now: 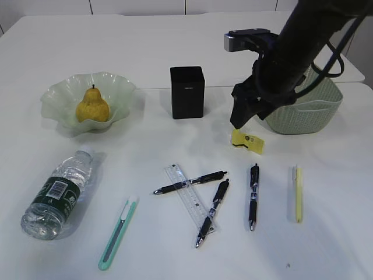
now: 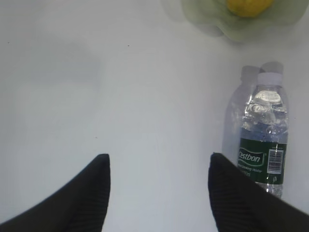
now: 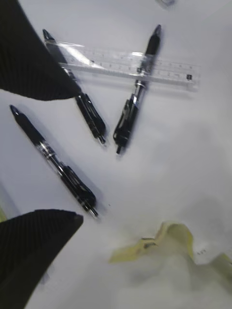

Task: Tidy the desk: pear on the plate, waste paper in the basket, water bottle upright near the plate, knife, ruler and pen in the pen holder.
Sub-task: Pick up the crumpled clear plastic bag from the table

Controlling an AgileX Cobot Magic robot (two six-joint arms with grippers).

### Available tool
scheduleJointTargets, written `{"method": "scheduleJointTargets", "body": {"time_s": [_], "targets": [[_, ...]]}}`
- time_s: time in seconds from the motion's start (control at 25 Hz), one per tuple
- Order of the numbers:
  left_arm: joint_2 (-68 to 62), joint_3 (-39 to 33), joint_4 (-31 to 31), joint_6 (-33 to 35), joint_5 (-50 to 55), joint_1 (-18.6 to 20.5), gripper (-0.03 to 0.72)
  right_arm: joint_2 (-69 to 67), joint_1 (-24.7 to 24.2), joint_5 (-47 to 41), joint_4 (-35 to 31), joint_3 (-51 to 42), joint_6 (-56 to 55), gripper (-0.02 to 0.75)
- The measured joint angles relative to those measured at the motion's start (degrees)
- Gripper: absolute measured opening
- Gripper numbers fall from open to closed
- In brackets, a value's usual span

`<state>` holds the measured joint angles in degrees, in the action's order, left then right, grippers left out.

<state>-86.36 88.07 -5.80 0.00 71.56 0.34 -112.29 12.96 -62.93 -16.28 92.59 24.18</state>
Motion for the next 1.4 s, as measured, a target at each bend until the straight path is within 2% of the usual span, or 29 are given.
{"method": "scheduleJointTargets", "body": {"time_s": [0.24, 0.36, 0.92, 1.4], "targets": [[0.0, 0.0, 0.0, 0.0, 0.0, 0.0, 0.449, -7.6, 0.0, -1.7, 3.6, 12.2, -1.0, 0.551], [0.0, 0.0, 0.0, 0.0, 0.0, 0.0, 0.449, -10.8, 0.0, -2.7, 3.8, 15.1, -1.1, 0.552], [0.0, 0.0, 0.0, 0.0, 0.0, 0.0, 0.448, -18.4, 0.0, -1.0, 6.1, 16.4, -1.2, 0.550], [0.0, 0.0, 0.0, 0.0, 0.0, 0.0, 0.448, -19.7, 0.0, 4.6, 6.1, 16.8, -1.3, 0.550]]}}
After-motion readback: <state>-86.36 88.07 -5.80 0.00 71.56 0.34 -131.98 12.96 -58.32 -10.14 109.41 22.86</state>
